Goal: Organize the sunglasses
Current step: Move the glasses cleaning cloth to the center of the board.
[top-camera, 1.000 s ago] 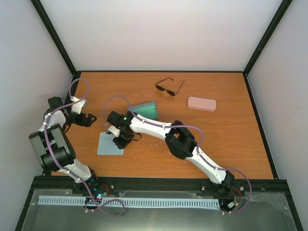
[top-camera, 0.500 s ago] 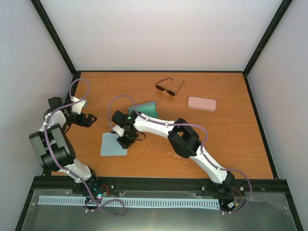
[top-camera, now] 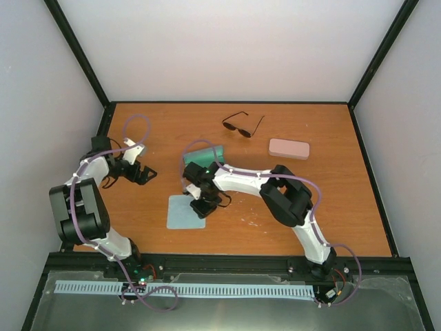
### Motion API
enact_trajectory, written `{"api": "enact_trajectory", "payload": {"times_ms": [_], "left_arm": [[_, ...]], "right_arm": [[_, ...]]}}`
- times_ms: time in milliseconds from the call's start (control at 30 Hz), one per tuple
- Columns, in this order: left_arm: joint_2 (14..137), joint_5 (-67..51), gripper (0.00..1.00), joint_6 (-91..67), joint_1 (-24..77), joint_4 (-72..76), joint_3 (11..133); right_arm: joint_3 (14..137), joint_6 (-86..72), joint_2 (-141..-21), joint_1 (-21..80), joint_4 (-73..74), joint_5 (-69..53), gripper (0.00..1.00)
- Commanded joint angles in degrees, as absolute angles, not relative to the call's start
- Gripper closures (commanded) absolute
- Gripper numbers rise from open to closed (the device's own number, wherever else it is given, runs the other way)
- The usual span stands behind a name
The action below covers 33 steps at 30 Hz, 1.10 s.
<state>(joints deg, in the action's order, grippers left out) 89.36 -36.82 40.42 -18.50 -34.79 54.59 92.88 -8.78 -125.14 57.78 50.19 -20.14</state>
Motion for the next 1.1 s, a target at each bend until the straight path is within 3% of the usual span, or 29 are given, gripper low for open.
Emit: {"api": "enact_trajectory", "payload": {"times_ms": [0,633,767,967,1067], "left_arm": [[87.3,-40.1,0.01,40.5,-14.5,-37.0,53.8],[89.0,-31.3,0.11,30.5,9.1,-30.9,51.1],[89.7,-30.0,0.16,27.6,10.1,-30.9,51.1],[88.3,-27.8,0.18,25.2,10.1,-30.3,50.7],[87.7,-28.2,0.18,23.4,10.1,-30.2,50.8]], "right_arm": [[84.7,-11.0,-122.5,55.0,51.0,-14.9,0.94],[71.5,-12.8,-113.3,49.0,49.1,-12.4,0.93],[73.5,-13.7,-108.8,49.0,49.4,-10.2,0.71],[79.8,-15.7,-102.5,46.5,48.9,-4.0,0.6],[79.5,-14.6,-103.2,42.8,47.3,-2.7,0.61]]}}
